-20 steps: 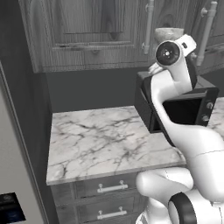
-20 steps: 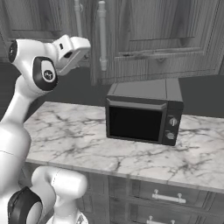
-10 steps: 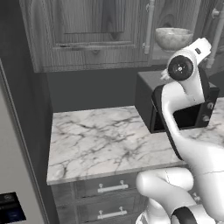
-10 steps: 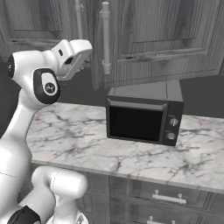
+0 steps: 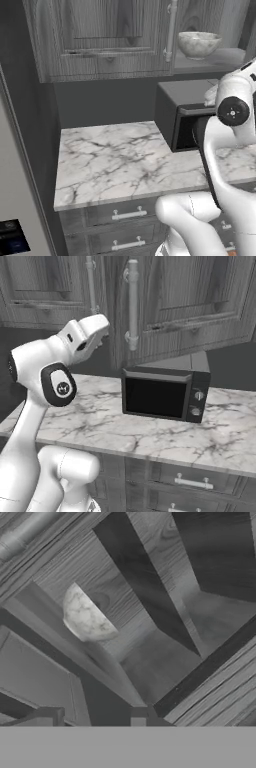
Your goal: Move the bowls from the cabinet to the plates on the dining table.
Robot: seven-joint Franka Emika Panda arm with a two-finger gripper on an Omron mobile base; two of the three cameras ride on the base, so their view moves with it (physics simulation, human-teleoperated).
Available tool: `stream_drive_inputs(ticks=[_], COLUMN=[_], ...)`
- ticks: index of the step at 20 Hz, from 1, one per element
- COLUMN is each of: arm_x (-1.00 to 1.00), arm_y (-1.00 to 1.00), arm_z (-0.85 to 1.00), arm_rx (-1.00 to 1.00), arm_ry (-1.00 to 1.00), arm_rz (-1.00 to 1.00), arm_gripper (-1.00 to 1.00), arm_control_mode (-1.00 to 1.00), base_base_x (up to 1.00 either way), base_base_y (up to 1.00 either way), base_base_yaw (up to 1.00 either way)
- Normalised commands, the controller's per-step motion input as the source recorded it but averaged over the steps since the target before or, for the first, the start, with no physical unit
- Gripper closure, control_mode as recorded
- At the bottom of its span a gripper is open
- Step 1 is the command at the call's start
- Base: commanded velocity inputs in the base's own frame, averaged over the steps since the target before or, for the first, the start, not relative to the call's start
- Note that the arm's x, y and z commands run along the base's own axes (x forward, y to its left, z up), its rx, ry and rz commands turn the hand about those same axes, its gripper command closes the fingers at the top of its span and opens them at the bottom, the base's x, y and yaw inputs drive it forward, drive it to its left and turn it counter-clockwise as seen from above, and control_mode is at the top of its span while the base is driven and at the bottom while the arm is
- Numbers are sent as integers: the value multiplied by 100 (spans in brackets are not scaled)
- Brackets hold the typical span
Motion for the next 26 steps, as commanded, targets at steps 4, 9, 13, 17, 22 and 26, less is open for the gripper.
stream_drive_inputs(ticks=[4,9,13,17,22,26], arm_x=[-61,-56,-53,-51,-48,-33], arm_y=[-93,-100,-100,-100,-100,-100], arm_z=[-12,-13,-28,-23,-26,-11], arm_rx=[0,0,0,0,0,0], arm_ry=[-1,-1,0,0,0,0], arm_rz=[0,0,0,0,0,0], arm_gripper=[-100,-100,-100,-100,-100,-100], arm_control_mode=[-100,-100,-100,-100,-100,-100], base_base_x=[0,0,0,0,0,0], base_base_y=[0,0,0,0,0,0], base_base_yaw=[0,0,0,0,0,0])
